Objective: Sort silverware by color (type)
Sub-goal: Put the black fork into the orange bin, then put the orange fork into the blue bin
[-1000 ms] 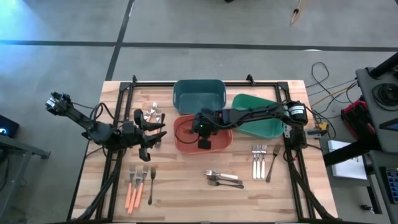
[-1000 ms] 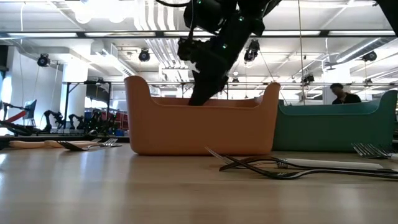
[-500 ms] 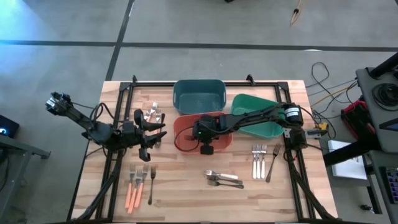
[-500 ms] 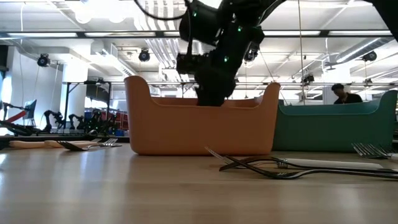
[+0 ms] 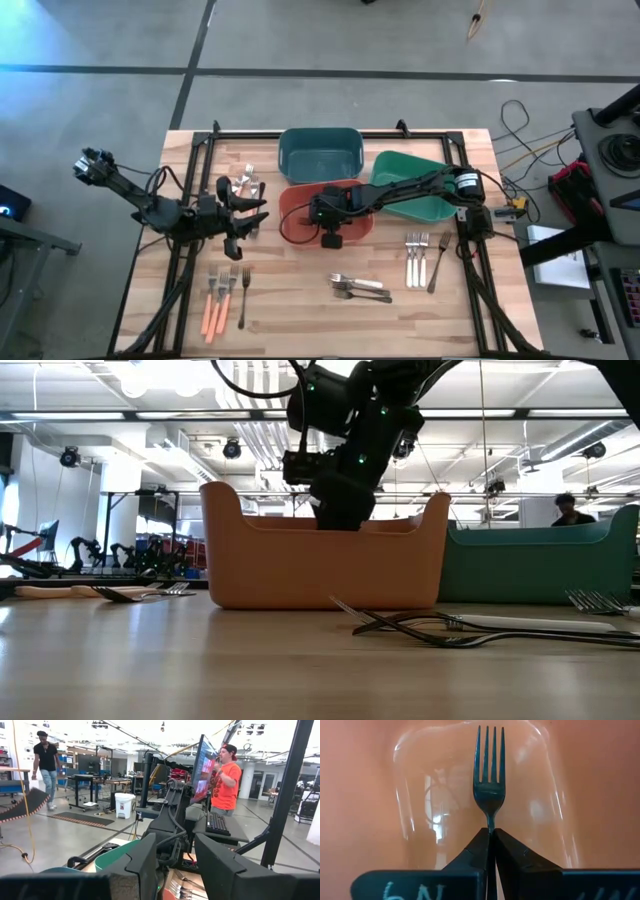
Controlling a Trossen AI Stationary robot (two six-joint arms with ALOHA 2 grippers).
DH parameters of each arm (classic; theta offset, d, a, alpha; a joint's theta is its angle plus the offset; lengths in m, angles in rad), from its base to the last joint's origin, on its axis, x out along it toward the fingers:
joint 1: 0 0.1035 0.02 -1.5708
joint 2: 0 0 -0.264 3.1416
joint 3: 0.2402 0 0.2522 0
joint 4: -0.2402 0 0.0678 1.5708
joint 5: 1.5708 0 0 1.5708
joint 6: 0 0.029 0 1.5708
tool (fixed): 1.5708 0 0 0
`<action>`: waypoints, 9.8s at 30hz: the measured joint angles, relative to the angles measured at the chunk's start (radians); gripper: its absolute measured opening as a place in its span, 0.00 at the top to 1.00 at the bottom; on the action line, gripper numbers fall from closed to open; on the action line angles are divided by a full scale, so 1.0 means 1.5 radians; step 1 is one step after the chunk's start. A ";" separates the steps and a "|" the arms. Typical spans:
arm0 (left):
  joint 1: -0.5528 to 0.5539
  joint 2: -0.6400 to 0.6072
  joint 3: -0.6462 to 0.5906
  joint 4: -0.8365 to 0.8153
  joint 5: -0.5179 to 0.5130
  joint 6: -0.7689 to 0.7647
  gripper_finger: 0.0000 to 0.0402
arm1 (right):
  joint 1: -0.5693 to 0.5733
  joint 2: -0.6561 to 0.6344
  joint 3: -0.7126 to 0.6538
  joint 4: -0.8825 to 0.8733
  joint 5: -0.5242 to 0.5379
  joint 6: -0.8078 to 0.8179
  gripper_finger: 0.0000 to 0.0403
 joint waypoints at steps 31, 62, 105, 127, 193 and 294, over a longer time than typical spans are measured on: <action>0.008 0.044 0.000 -0.157 -0.019 -0.333 0.70 | 0.049 -0.383 -0.065 -0.058 0.063 0.012 0.72; 0.318 0.022 0.150 -0.701 0.191 -0.998 0.70 | 0.035 -0.648 -0.255 0.062 0.038 0.187 0.91; 0.823 0.394 0.086 -0.900 0.541 -0.382 0.70 | -0.245 -0.556 -0.255 0.150 0.167 0.178 0.91; 0.823 0.393 0.047 -0.856 0.489 -0.384 0.70 | -0.248 -0.561 -0.255 0.146 0.165 0.169 0.91; 0.826 0.395 0.509 -1.021 0.460 -0.239 0.92 | -0.248 -0.561 -0.255 0.146 0.165 0.125 0.91; 0.732 1.042 1.053 -1.149 0.508 0.261 0.79 | -0.253 -0.652 -0.256 0.125 0.186 0.080 0.91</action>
